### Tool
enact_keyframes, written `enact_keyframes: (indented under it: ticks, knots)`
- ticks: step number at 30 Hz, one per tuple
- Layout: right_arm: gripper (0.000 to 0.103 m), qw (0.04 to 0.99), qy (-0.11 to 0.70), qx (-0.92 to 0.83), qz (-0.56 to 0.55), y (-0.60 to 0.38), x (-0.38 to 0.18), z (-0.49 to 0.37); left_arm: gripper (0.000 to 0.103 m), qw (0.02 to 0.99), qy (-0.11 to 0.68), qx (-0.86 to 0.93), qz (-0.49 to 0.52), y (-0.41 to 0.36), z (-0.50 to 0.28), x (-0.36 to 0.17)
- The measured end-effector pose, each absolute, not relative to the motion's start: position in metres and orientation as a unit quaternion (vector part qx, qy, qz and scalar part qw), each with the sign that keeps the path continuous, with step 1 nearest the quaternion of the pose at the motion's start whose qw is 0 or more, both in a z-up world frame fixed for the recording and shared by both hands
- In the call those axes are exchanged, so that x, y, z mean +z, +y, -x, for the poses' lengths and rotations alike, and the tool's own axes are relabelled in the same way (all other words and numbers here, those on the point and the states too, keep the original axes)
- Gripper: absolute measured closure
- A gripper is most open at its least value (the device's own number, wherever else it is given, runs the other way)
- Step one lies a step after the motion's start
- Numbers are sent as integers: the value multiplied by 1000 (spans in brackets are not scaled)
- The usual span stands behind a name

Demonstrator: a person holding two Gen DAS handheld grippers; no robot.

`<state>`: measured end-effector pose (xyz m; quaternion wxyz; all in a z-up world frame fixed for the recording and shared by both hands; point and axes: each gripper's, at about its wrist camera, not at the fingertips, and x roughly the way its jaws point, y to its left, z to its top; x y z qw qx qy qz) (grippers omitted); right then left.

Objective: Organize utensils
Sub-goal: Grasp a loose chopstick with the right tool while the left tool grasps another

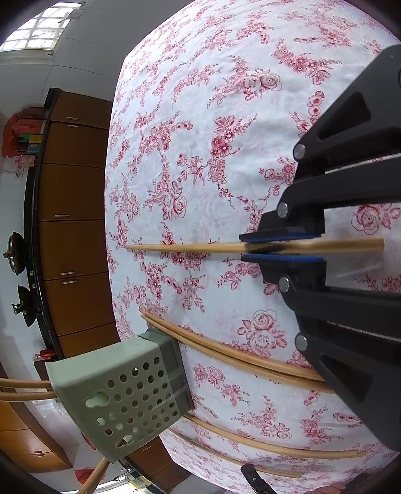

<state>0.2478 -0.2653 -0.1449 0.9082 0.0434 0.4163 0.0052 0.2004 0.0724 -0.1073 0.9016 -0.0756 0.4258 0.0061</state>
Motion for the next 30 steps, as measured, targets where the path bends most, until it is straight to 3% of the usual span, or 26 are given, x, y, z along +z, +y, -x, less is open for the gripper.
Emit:
enact_keyframes:
  ticks: [30]
  knots:
    - [92,908,417,2,-38,-263,-144,-243,94,902,427,14,67,68,-197,-106]
